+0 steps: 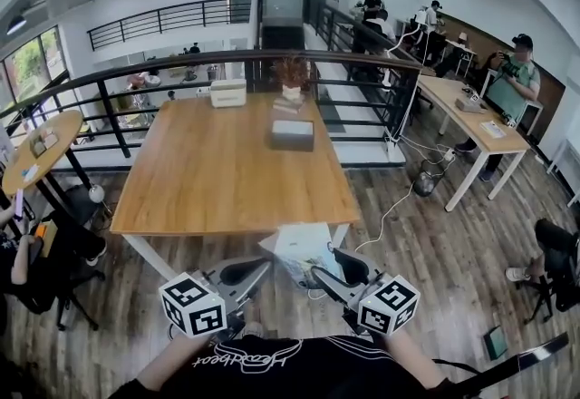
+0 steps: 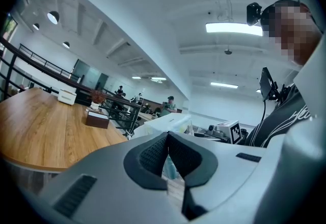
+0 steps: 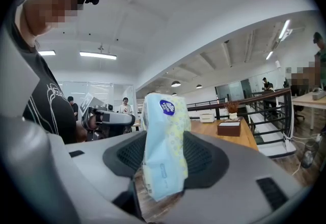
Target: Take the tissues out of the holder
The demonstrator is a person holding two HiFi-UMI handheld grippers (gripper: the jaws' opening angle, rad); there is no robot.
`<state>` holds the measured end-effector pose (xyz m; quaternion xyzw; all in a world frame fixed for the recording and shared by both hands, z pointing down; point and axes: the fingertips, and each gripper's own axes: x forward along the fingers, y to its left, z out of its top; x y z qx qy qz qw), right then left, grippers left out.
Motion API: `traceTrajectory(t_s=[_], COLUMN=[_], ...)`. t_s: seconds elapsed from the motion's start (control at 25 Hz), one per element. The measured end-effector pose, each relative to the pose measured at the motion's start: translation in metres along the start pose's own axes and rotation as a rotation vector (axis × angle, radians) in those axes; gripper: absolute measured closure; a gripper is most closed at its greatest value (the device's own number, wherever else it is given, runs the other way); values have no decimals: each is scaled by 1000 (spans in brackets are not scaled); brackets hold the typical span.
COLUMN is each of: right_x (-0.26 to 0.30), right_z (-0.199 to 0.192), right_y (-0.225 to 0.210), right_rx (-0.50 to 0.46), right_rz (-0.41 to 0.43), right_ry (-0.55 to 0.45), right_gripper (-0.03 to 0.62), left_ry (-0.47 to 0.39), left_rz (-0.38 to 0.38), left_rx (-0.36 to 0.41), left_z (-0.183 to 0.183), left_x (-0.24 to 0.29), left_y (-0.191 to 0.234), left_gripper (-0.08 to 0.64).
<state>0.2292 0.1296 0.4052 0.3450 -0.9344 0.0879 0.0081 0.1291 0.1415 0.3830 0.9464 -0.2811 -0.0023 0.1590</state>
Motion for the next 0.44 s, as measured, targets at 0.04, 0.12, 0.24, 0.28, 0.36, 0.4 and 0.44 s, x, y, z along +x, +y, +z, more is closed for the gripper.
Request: traceTrajectory(t_s=[0.04, 0.12, 0.24, 0.28, 0.36, 0.4, 0.44], right_x=[-1, -1, -2, -2, -2, -2, -1], right_z=[1, 2, 2, 2, 4, 5, 5], right_y=[1, 2, 3, 2, 1, 0, 0], right_rx=[-4, -6, -14, -21, -38, -46, -53], right_rz=[-2, -5, -5, -5, -7, -7, -8], right_ry=[-2, 0, 3, 3, 5, 6, 7], right_gripper=[367, 367, 367, 367, 367, 367, 367], left_ry=[0, 1, 5, 8, 12, 14, 16], left_rz=[0, 0, -2, -3, -6, -7, -8], left_rx=[2, 4, 9, 10, 10, 10, 9], left_z=[0, 1, 1, 1, 0, 0, 0], left_x=[-1, -3, -3, -3, 0, 1, 2], left_y=[-1, -1, -3, -3, -2, -1, 0], left_gripper=[548, 548, 548, 548, 548, 548, 548])
